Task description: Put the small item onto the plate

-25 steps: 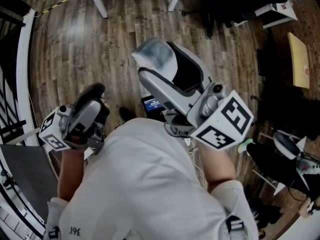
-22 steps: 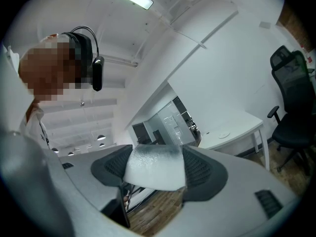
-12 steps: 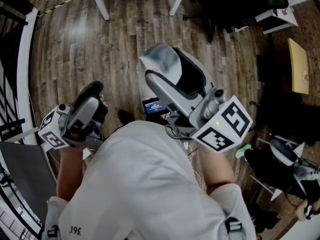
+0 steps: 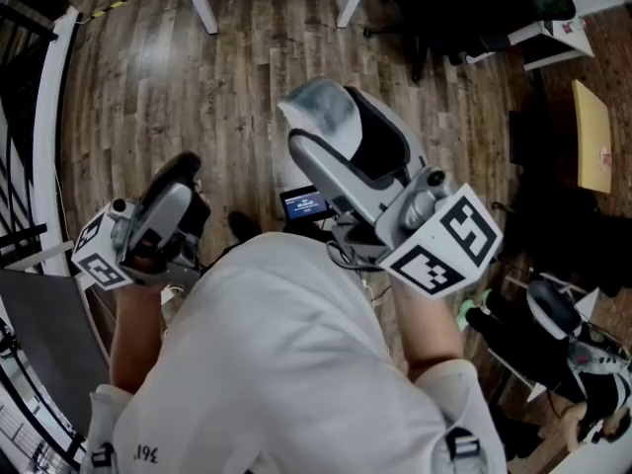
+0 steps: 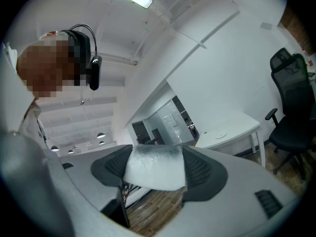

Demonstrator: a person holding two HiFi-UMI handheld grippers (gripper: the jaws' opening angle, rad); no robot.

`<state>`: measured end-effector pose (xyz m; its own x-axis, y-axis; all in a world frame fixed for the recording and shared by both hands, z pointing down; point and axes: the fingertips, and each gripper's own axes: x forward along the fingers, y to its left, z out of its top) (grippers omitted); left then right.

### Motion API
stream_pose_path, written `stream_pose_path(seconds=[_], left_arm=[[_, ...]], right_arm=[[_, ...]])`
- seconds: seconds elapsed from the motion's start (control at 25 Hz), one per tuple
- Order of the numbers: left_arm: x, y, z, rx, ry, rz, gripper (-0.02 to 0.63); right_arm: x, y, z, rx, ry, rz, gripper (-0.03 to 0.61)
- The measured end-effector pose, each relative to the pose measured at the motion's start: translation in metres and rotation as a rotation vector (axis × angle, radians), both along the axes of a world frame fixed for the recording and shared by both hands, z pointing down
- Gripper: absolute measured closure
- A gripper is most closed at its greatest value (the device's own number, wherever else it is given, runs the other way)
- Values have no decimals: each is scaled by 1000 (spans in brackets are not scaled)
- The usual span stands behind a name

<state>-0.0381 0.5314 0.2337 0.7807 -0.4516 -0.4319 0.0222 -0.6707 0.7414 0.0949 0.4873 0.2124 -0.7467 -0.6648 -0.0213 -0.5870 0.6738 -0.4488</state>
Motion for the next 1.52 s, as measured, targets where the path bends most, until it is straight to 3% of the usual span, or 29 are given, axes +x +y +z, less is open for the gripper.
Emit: stream_pose_path(seconds=[0.92, 1.52], left_arm=[[105, -43, 3, -14, -36, -61, 466], [103, -68, 23, -56, -36, -50, 466]], right_arm=[[92, -51, 12, 14, 34, -77, 268], [88, -81, 31, -17, 26, -68, 268]])
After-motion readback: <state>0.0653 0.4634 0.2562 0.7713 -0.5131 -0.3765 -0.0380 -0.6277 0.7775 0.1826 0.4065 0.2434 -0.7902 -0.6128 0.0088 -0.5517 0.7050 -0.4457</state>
